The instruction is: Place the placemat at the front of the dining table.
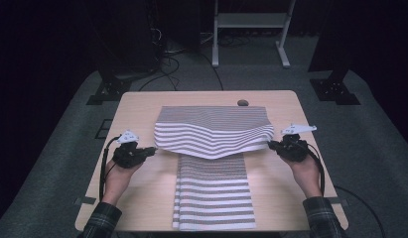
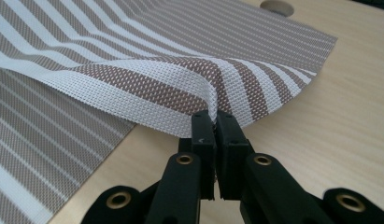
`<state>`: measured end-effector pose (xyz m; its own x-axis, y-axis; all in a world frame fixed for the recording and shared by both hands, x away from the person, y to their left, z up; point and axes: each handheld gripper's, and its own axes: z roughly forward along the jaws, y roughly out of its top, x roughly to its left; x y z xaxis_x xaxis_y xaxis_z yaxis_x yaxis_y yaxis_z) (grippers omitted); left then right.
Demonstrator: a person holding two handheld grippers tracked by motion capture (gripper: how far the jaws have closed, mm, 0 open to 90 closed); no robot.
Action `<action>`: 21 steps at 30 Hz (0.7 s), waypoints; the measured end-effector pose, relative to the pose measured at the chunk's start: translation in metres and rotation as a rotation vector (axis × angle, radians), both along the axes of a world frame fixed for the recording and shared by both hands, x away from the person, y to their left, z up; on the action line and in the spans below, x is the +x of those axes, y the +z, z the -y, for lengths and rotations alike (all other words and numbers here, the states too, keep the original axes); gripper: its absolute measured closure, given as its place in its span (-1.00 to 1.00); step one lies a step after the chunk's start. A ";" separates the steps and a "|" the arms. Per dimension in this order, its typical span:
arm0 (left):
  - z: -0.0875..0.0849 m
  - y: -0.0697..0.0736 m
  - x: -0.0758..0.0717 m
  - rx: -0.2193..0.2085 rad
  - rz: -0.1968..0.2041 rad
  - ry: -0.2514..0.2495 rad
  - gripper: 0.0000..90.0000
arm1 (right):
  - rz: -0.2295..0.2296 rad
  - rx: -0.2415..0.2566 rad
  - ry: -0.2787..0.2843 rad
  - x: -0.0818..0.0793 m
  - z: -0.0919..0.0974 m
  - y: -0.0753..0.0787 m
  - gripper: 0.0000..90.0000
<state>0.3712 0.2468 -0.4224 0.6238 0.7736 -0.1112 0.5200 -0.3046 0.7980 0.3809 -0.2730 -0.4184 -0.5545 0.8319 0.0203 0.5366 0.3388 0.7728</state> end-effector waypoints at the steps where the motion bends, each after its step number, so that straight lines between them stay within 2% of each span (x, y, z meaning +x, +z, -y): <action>1: 0.000 0.000 0.000 0.000 0.000 0.000 0.96 | -0.008 0.008 -0.001 0.003 0.000 0.001 0.94; 3: 0.000 0.001 0.007 -0.012 0.004 0.009 0.95 | -0.007 0.009 -0.005 0.009 0.000 0.003 0.94; 5: 0.001 0.000 0.012 -0.004 -0.007 0.017 0.96 | -0.005 0.025 -0.010 0.015 0.000 0.003 0.94; 6: 0.000 0.000 0.014 0.001 -0.006 0.015 0.96 | -0.019 0.026 -0.008 0.018 0.000 0.003 0.94; 10: 0.002 0.001 0.023 -0.002 -0.004 0.020 0.95 | -0.025 0.014 -0.012 0.026 -0.001 0.002 0.94; 11: 0.002 0.001 0.025 -0.005 -0.009 0.023 0.95 | -0.015 0.008 -0.021 0.031 -0.002 0.002 0.94; 13: 0.003 0.001 0.029 0.003 -0.008 0.028 0.95 | -0.030 0.010 -0.022 0.036 -0.002 0.002 0.94; 16: 0.004 0.001 0.036 0.010 -0.002 0.034 0.95 | -0.031 0.013 -0.032 0.043 -0.002 0.002 0.94; 18: 0.004 0.001 0.041 0.013 -0.004 0.035 0.95 | -0.015 0.015 -0.042 0.048 -0.002 0.002 0.94; 21: 0.004 0.000 0.047 0.016 -0.003 0.042 0.95 | -0.028 0.017 -0.047 0.054 -0.002 0.000 0.94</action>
